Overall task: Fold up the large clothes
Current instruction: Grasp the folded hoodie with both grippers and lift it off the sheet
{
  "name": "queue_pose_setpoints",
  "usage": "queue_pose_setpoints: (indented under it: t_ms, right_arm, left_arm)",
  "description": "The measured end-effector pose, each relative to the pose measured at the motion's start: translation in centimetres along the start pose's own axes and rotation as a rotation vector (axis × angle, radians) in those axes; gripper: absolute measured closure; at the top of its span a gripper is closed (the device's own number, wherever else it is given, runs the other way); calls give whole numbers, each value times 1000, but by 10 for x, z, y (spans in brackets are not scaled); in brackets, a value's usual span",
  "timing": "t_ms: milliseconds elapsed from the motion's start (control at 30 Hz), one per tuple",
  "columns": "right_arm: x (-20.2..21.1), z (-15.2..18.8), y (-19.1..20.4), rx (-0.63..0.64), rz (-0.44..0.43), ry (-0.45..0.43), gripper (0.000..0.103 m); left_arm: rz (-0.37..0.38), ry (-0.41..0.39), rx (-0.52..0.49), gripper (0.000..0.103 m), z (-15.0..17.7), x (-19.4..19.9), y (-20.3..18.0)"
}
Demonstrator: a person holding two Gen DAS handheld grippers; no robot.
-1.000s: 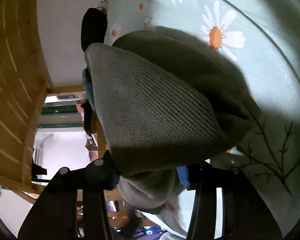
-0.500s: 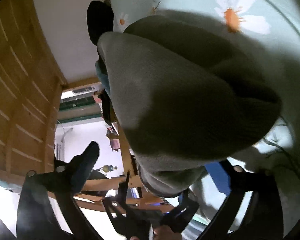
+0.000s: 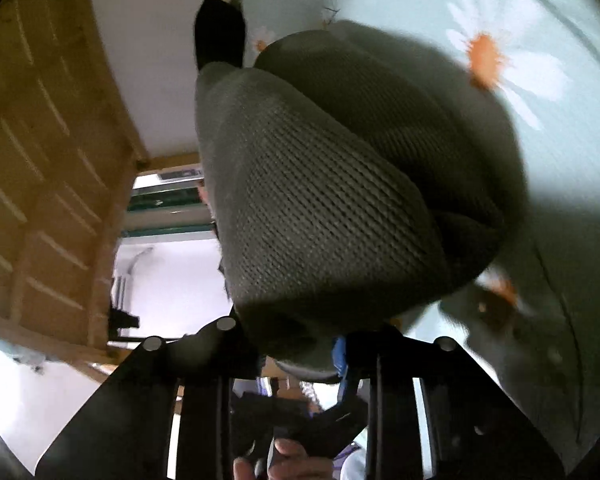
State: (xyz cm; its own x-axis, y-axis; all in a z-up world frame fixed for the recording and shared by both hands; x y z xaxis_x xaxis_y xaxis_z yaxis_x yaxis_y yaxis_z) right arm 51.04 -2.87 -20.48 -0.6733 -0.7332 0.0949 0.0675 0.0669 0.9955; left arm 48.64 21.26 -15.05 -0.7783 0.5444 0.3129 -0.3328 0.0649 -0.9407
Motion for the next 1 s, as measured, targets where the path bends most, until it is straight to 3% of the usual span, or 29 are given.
queue_pose_setpoints:
  t_ms: [100, 167, 233, 333, 367, 400, 433, 500, 533, 633, 733, 800, 867, 933, 967, 1000]
  right_arm:
    - [20, 21, 6, 2, -12, 16, 78]
    - [36, 33, 9, 6, -8, 25, 78]
    - [47, 40, 11, 11, 0, 33, 78]
    - [62, 53, 5, -7, -2, 41, 78]
    - [63, 54, 3, -16, -8, 37, 77]
    - [64, 57, 1, -27, -17, 33, 76]
    - [64, 59, -1, -48, -34, 24, 69]
    - [64, 63, -6, -80, -12, 0, 22]
    - [64, 65, -10, -82, 23, -25, 4]
    - [56, 66, -8, 1, 24, -19, 3]
    - [53, 60, 19, 94, -84, -35, 3]
    - [53, 55, 39, 196, -48, -68, 3]
    - [47, 47, 39, 159, -15, -83, 3]
    - [36, 33, 25, 43, -18, -92, 3]
    - [33, 30, 23, 31, -16, -90, 21]
    - [28, 29, 24, 59, 48, -78, 41]
  left_arm:
    - [64, 44, 77, 6, 28, 4, 12]
    - [52, -1, 51, 6, 41, 8, 16]
    - [1, 4, 6, 6, 45, 2, 13]
    - [-85, 107, -21, 6, 49, -11, 12]
    - [-100, 133, -22, 9, 51, -13, 13]
    - [-99, 138, -4, 30, 52, -12, 15]
    - [-77, 149, 35, 44, 55, -10, 21]
    - [-30, 171, 47, 48, 57, -9, 26]
    - [-7, 181, 60, 49, 59, -6, 27]
    - [31, 246, 73, 50, 68, -2, 20]
    - [56, 301, 44, 50, 87, 7, 7]
    - [51, 322, 26, 50, 98, 12, 6]
    - [32, 348, 0, 51, 109, 16, 11]
    - [11, 354, -1, 54, 113, 19, 23]
    - [9, 355, 9, 54, 113, 20, 28]
    - [9, 358, 19, 55, 112, 20, 32]
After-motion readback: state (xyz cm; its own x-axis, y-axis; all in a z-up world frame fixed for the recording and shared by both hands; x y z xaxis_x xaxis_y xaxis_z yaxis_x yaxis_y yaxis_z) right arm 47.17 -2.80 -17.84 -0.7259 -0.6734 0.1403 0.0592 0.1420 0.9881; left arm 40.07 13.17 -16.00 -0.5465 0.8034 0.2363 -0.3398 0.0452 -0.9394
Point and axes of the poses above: each gripper's, at about its wrist camera, not at the fingertips, and x roughly against the way its jaws point, y to its left, z to its underside, the point moved 5 cm from there along -x, roughly the way its jaws point, and after that the axes turned 6 degrees about x, right-handed, at the moved point
